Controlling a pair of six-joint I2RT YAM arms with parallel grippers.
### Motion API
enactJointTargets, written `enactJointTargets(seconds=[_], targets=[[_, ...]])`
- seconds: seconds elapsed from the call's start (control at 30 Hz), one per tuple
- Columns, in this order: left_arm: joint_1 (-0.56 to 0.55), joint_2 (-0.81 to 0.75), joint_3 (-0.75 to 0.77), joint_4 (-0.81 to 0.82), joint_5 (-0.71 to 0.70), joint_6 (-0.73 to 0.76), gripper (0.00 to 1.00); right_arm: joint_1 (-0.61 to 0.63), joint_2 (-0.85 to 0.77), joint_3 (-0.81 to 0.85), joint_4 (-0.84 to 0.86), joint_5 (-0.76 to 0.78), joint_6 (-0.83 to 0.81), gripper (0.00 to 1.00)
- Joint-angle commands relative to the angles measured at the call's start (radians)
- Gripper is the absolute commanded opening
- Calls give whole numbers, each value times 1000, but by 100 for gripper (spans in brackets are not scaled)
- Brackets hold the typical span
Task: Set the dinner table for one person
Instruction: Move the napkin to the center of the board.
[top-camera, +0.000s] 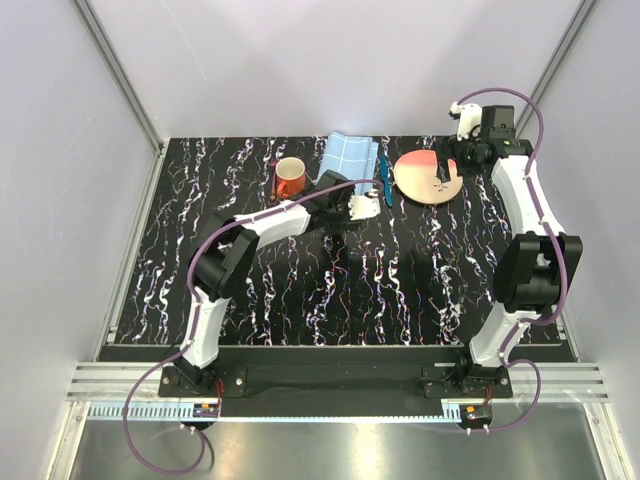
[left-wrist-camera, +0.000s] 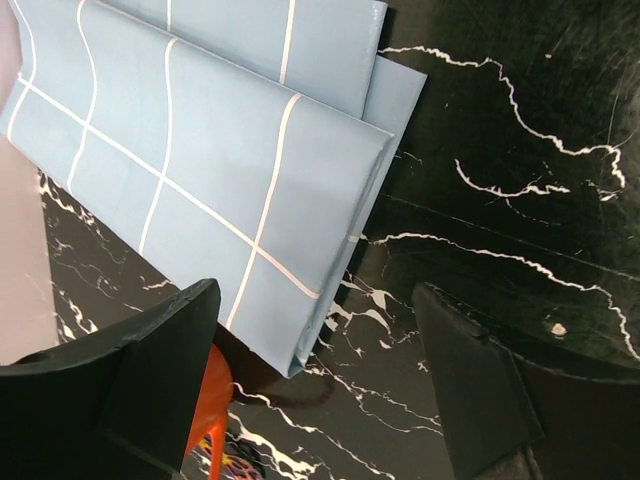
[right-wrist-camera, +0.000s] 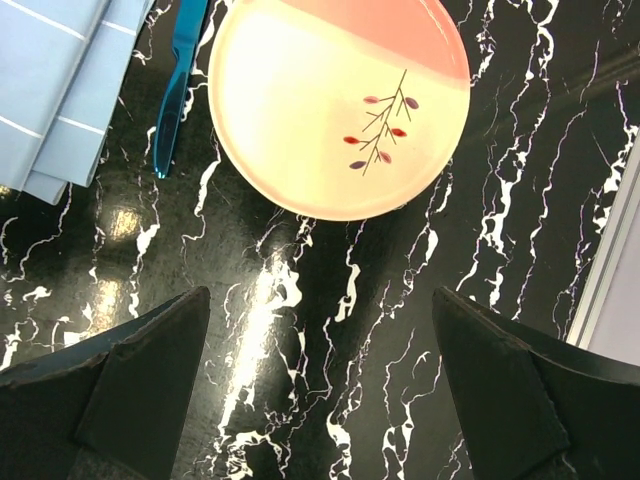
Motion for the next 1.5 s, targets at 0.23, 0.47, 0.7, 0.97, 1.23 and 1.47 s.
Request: enactJointTargets(seconds=[0.23, 0.47, 0.7, 0.97, 1.23, 1.47], targets=[[1, 12, -42, 90, 54, 127, 68, -2, -14, 55, -4, -42, 35, 100], [-3, 30, -63, 102, 62, 185, 50, -2, -19, 75, -24, -56, 52, 100], [-8, 53, -79, 102, 51, 231, 32, -2, -19, 92, -38, -68, 58, 100], [-14, 70, -54, 75, 45, 221, 0, -2, -31, 73, -52, -96, 68, 100], [-13, 35, 25, -140, 113, 198, 0, -2, -42, 63, -53, -93, 60, 100], [-13, -36, 78, -244, 171, 181, 0, -2, -49, 52, -52, -99, 60, 100]])
